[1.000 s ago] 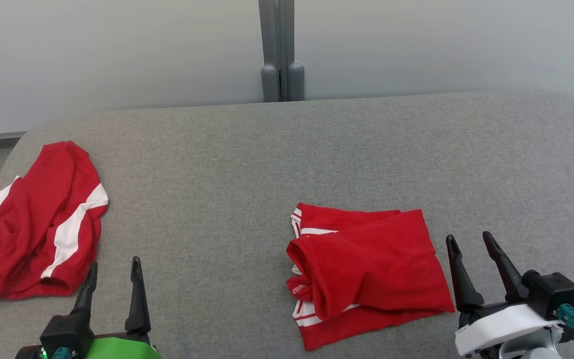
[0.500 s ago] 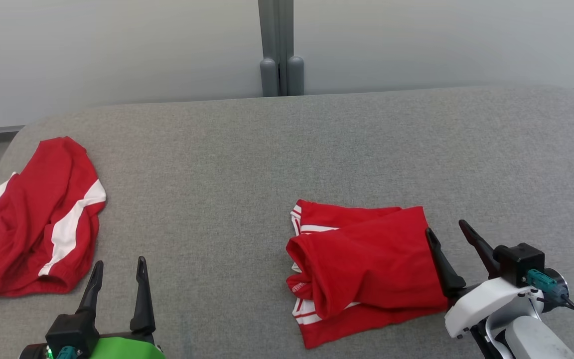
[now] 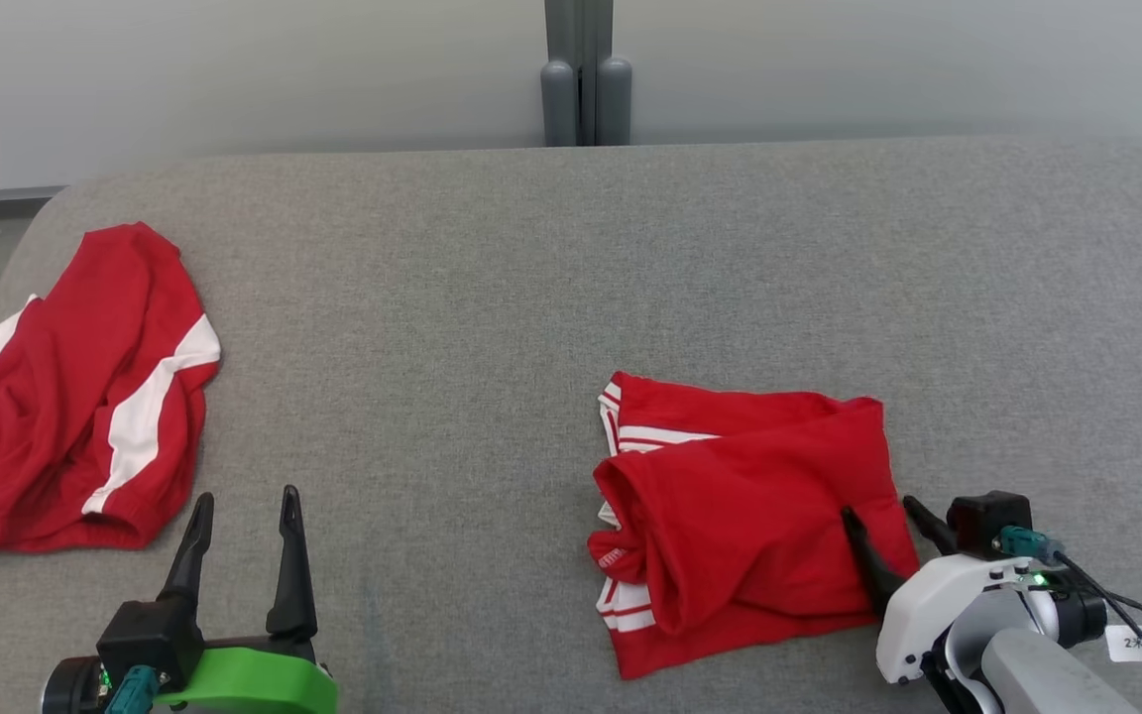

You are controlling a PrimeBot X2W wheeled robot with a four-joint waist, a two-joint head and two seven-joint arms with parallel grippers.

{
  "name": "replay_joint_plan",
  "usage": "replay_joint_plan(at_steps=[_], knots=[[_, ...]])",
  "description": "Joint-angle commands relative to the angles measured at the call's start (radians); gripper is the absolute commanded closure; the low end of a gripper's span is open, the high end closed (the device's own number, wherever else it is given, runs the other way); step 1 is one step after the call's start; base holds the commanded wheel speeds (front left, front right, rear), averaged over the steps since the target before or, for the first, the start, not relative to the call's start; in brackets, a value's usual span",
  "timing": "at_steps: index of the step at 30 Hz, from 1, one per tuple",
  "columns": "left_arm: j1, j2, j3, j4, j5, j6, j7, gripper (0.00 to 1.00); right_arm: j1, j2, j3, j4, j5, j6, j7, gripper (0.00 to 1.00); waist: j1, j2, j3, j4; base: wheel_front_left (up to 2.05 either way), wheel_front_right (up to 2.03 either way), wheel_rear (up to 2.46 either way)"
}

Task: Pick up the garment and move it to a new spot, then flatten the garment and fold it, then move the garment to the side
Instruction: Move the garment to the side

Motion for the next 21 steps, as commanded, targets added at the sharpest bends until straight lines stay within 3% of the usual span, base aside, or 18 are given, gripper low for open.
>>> replay_joint_plan(at_steps=[1,2,3,4,5,6,15,21], knots=[[-0.019,0.001,-0.002,0.001,0.000,0.007,0.000,0.00,-0.015,0.007,0.024,0.026,0.020,0.000,0.011,0.00,0.0000,0.0000,0.011,0.008,0.00,0.00,0.00],[-0.021,0.001,-0.004,0.001,-0.001,0.007,0.000,0.00,-0.018,0.012,0.041,0.038,0.034,0.000,0.016,0.00,0.0000,0.0000,0.013,0.009,0.00,0.00,0.00],[-0.023,0.001,-0.005,0.002,-0.002,0.008,0.000,0.00,-0.021,0.019,0.055,0.048,0.059,0.000,0.017,0.07,0.0000,0.0000,0.017,0.010,0.00,0.00,0.00],[-0.024,0.001,-0.006,0.002,-0.003,0.009,0.000,0.00,-0.025,0.021,0.063,0.055,0.078,0.000,0.016,0.56,0.0000,0.0000,0.019,0.010,0.00,0.00,0.00],[-0.026,0.001,-0.006,0.000,-0.004,0.010,0.000,0.00,-0.032,0.019,0.074,0.061,0.098,0.000,0.016,0.89,0.0000,0.0000,0.024,0.010,0.00,0.00,0.00],[-0.027,0.001,-0.007,0.000,-0.005,0.011,0.000,0.00,-0.037,0.015,0.084,0.066,0.108,0.000,0.014,1.00,0.0000,0.0000,0.026,0.010,0.00,0.00,0.00],[-0.068,0.001,-0.030,-0.014,-0.019,0.020,0.000,0.00,-0.197,-0.057,0.141,0.053,0.189,-0.001,-0.012,1.00,0.0000,0.0000,0.102,0.004,0.00,0.00,0.00],[-0.136,0.001,-0.069,-0.039,-0.027,0.027,0.000,0.00,-0.349,-0.171,0.165,0.064,0.210,-0.001,-0.006,1.00,0.0000,0.0000,0.220,-0.009,0.00,0.00,0.00]])
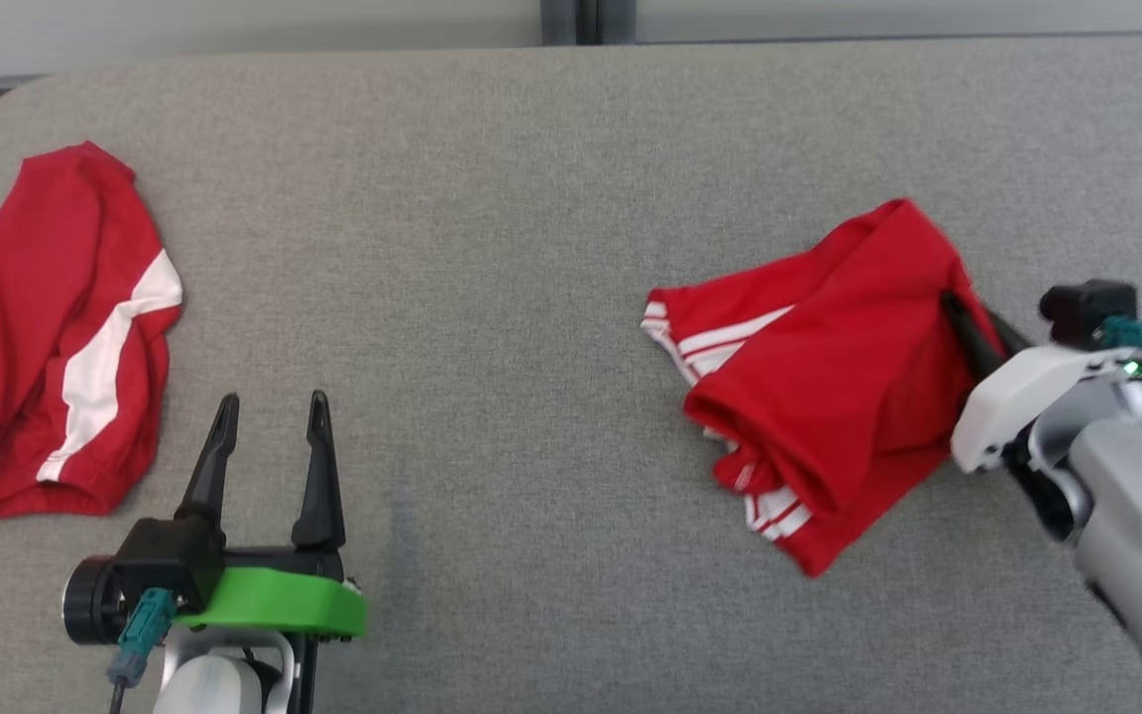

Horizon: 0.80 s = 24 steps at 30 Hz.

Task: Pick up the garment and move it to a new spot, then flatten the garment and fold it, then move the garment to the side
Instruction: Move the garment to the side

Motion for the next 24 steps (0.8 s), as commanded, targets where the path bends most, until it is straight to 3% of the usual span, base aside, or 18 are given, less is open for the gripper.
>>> replay_joint_plan(at_steps=[1,6,14,24], knots=[[-0.032,0.002,-0.006,-0.010,-0.005,0.008,0.000,0.00,-0.036,-0.034,0.003,0.002,0.008,-0.002,0.002,1.00,0.0000,0.0000,0.092,-0.016,0.00,0.00,0.00],[-0.098,0.002,-0.021,-0.049,0.021,0.009,0.000,0.00,-0.149,-0.173,0.012,-0.009,0.023,-0.002,0.017,1.00,0.0000,0.0000,0.218,-0.057,0.00,0.00,0.00],[-0.230,0.006,-0.031,-0.086,0.103,-0.030,0.000,0.00,-0.311,-0.398,-0.015,-0.014,0.086,-0.002,0.048,1.00,0.0000,0.0000,0.395,-0.116,0.00,0.00,0.00],[-0.251,0.021,-0.038,-0.160,0.146,-0.051,0.000,0.00,-0.418,-0.528,-0.017,0.063,0.130,-0.002,0.067,1.00,0.0000,0.0000,0.438,-0.126,0.00,0.00,0.00]])
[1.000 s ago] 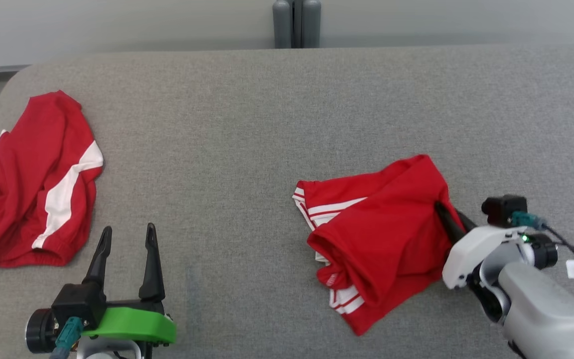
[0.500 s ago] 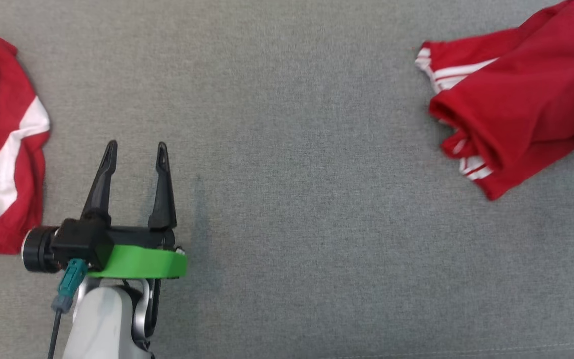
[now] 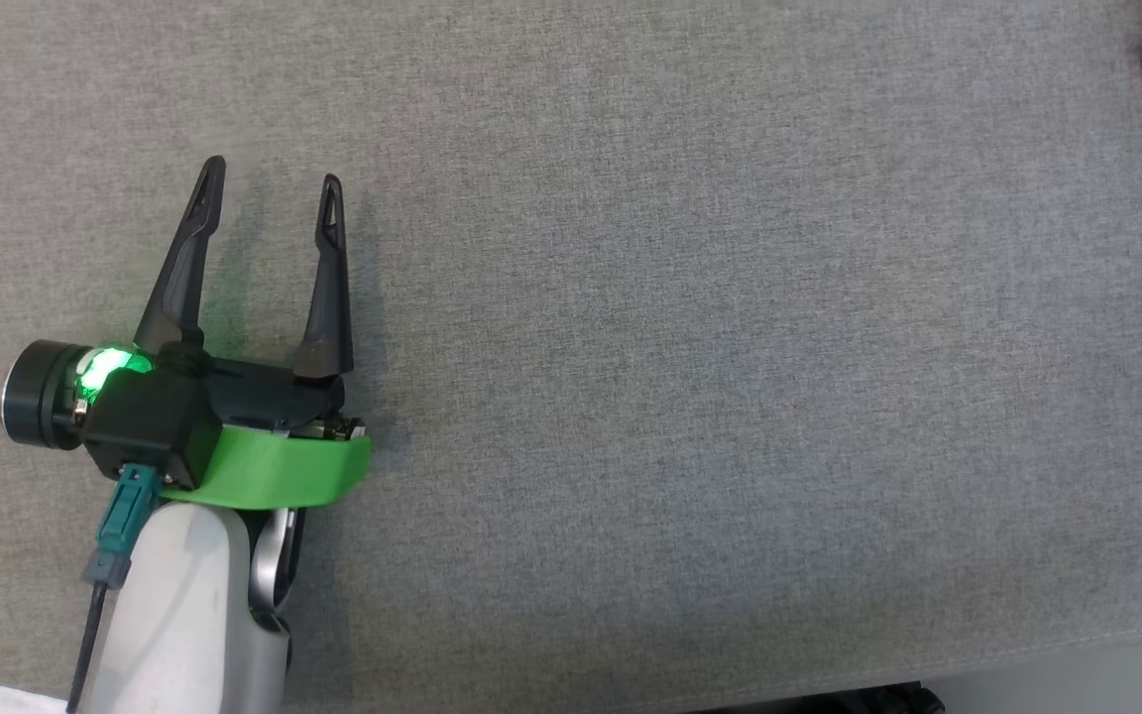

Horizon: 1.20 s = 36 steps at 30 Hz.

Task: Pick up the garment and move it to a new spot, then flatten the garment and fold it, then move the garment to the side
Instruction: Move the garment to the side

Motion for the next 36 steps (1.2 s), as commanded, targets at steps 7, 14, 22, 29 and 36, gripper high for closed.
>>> replay_joint_plan(at_steps=[7,14,22,29,36], knots=[[0.019,0.011,0.010,-0.042,0.012,-0.006,0.000,0.00,-0.068,-0.008,0.022,0.054,-0.005,-0.002,-0.016,0.00,-0.0002,0.0000,0.024,-0.019,0.00,0.00,0.00],[0.031,0.006,0.024,-0.026,0.001,0.001,0.000,0.00,-0.114,0.036,0.041,0.089,-0.096,-0.002,-0.081,0.00,-0.0002,0.0000,-0.018,-0.020,0.00,0.00,0.00],[0.089,0.000,0.061,0.022,-0.026,0.010,0.000,0.00,-0.043,0.113,-0.044,-0.041,-0.220,-0.002,-0.086,0.00,-0.0002,0.0000,-0.155,-0.012,0.00,0.00,0.00],[0.172,-0.004,0.105,0.055,-0.047,0.017,0.000,0.00,0.153,0.242,-0.215,-0.228,-0.333,-0.002,-0.087,0.00,-0.0002,0.0000,-0.302,0.005,0.00,0.00,0.00],[0.259,-0.007,0.146,0.082,-0.055,0.017,0.000,0.00,0.401,0.387,-0.341,-0.401,-0.439,-0.002,-0.087,0.00,-0.0002,0.0000,-0.438,0.024,0.00,0.00,0.00]])
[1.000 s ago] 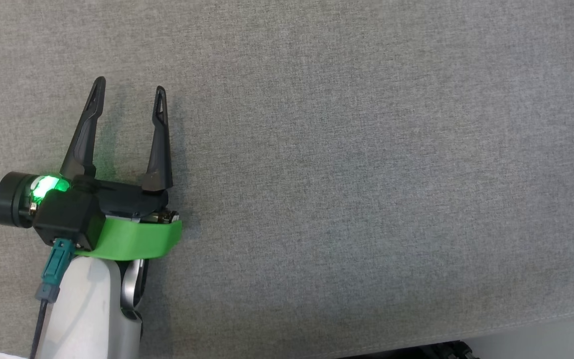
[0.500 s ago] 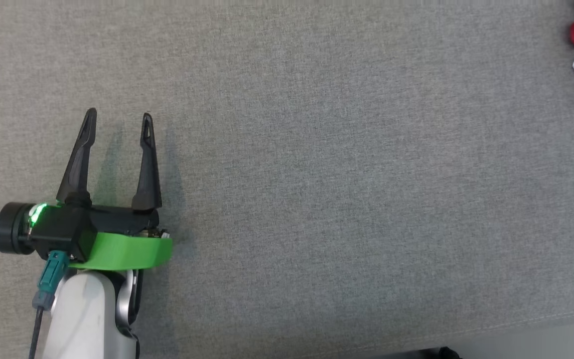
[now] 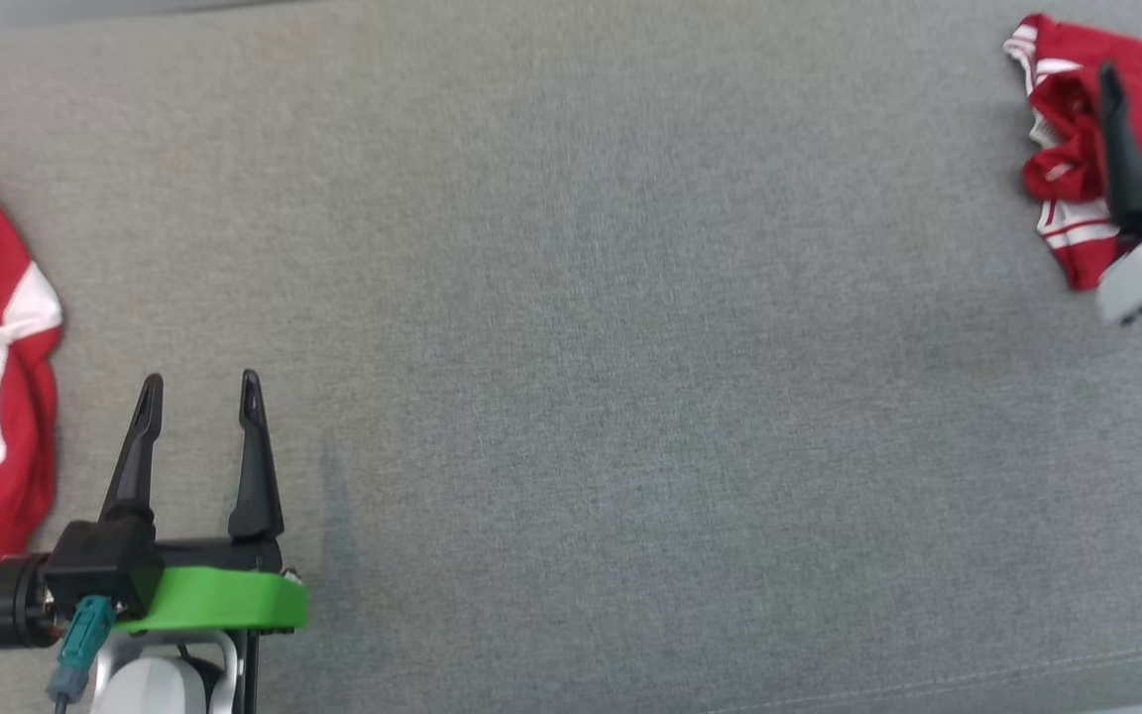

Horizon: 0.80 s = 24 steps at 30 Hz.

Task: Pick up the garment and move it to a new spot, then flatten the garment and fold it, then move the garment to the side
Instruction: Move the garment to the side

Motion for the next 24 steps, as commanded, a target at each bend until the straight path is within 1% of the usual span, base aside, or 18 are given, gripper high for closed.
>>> replay_joint_plan(at_steps=[1,6,15,19,24], knots=[[0.027,0.000,0.009,0.007,-0.004,0.001,0.000,0.00,0.058,0.020,-0.017,-0.031,-0.018,-0.002,-0.004,0.00,0.0000,0.0000,-0.119,0.024,0.00,0.00,0.00],[0.072,-0.001,0.020,0.020,-0.012,-0.003,0.000,0.00,0.208,0.094,-0.054,-0.131,-0.054,-0.002,-0.004,0.00,0.0000,0.0000,-0.180,0.027,0.00,0.00,0.00],[0.133,-0.002,0.026,0.040,-0.028,-0.003,0.000,0.00,0.486,0.239,-0.137,-0.268,-0.041,-0.002,-0.004,0.00,0.0000,0.0000,-0.261,0.034,0.00,0.00,0.00],[0.145,-0.002,0.032,0.045,-0.029,-0.003,0.000,0.00,0.578,0.295,-0.160,-0.317,-0.055,-0.002,-0.004,0.00,0.0000,0.0000,-0.278,0.033,0.00,0.00,0.00],[0.155,-0.002,0.037,0.052,-0.014,-0.007,0.000,0.00,0.655,0.348,-0.186,-0.363,-0.076,-0.002,-0.004,0.00,0.0000,0.0000,-0.292,0.031,0.00,0.00,0.00]])
